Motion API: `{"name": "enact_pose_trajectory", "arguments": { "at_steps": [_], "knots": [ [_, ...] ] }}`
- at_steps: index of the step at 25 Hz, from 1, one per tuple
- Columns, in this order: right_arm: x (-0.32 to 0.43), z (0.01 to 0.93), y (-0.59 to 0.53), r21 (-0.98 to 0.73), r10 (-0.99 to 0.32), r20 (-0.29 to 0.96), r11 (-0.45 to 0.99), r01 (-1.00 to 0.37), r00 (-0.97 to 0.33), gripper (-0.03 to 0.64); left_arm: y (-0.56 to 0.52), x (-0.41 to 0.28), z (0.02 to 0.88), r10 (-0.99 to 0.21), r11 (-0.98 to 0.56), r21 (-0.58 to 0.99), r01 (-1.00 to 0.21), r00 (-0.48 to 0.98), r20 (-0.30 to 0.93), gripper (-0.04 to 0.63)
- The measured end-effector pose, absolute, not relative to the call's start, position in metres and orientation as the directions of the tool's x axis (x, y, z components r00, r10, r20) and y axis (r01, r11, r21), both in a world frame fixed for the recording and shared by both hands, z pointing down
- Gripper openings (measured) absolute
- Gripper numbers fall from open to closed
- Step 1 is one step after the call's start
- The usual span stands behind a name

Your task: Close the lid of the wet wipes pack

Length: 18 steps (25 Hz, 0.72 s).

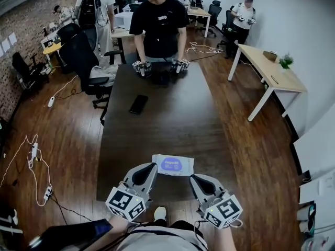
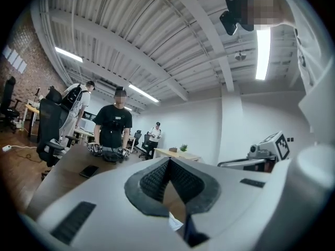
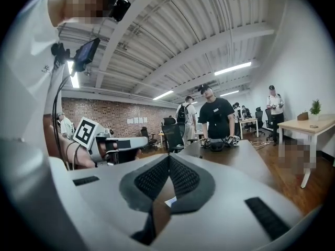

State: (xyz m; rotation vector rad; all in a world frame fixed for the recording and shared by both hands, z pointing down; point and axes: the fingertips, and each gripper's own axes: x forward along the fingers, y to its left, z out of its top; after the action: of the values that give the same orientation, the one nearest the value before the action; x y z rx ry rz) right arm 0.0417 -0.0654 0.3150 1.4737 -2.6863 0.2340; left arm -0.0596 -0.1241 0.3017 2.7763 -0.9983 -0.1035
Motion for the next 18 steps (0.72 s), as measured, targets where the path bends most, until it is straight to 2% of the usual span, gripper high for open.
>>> {"name": "enact_pose_trajectory", "arguments": {
  "at_steps": [8,18],
  "knots": [
    [0.05,0.296,0.003,-0.052,-0.818,0.082,0.567,-0.822,-0.57,0.008,-0.051,-0.056,0.281,-0.679,-0.726,0.174,-0.665,0.733,-0.035,0.002],
    [0.048,0.308,0.142,-0.074,-0.761,0.053,0.642,-0.763,-0.646,0.008,0.103,-0.058,0.292,-0.75,-0.651,0.21,-0.729,0.66,-0.032,0.002]
  ]
}}
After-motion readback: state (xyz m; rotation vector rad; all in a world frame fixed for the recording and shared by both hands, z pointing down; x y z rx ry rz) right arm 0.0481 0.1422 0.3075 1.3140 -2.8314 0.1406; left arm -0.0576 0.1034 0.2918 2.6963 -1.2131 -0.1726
